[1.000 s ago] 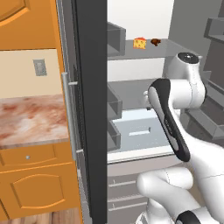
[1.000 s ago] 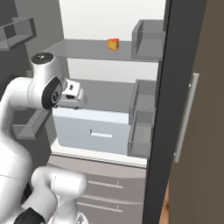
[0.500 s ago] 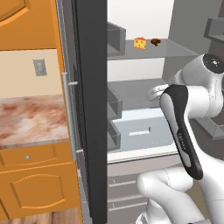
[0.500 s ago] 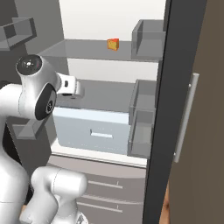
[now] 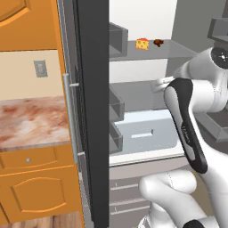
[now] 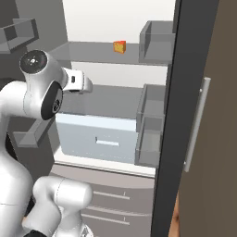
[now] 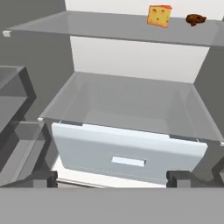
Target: Pick the cheese from the fridge and the cheese grater from the cabinet and place them next to the salad bowl.
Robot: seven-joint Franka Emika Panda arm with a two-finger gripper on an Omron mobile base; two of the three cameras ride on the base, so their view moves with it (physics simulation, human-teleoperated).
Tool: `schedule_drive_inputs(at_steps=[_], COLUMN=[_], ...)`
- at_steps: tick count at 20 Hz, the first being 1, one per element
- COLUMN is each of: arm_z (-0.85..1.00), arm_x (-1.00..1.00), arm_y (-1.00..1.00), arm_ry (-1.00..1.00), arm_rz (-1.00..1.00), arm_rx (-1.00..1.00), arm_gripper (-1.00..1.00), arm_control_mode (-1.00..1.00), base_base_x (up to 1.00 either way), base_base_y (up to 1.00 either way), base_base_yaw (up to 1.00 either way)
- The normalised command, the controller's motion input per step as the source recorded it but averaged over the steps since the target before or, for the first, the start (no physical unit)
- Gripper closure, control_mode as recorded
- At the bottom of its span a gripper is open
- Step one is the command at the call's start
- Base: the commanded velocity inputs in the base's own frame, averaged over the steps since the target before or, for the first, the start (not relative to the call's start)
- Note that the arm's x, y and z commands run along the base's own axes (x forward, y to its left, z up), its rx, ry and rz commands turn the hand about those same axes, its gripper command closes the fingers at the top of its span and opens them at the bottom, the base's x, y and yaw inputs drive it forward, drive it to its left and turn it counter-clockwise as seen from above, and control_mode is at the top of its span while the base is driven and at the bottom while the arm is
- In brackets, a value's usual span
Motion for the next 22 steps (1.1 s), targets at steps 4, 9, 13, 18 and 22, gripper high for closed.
schedule_drive_inputs(at_steps=[4, 9, 13, 18, 22], arm_z=[0.26, 0.32, 0.27, 0.06, 0.1], arm_x=[0.25, 0.24, 0.26, 0.46, 0.36], arm_y=[0.0, -0.07, -0.16, -0.17, -0.08], arm_ry=[-0.01, -0.08, -0.07, -0.02, -0.02], arm_rz=[-0.09, -0.03, 0.0, 0.02, 0.0], arm_rx=[0.0, 0.0, 0.0, 0.0, 0.0], arm_gripper=[-1.0, -1.0, -1.0, -1.0, -1.0], arm_control_mode=[-1.0, -1.0, -1.0, -1.0, -1.0], base_base_x=[0.0, 0.0, 0.0, 0.0, 0.0], base_base_y=[0.0, 0.0, 0.0, 0.0, 0.0], base_base_yaw=[0.0, 0.0, 0.0, 0.0, 0.0])
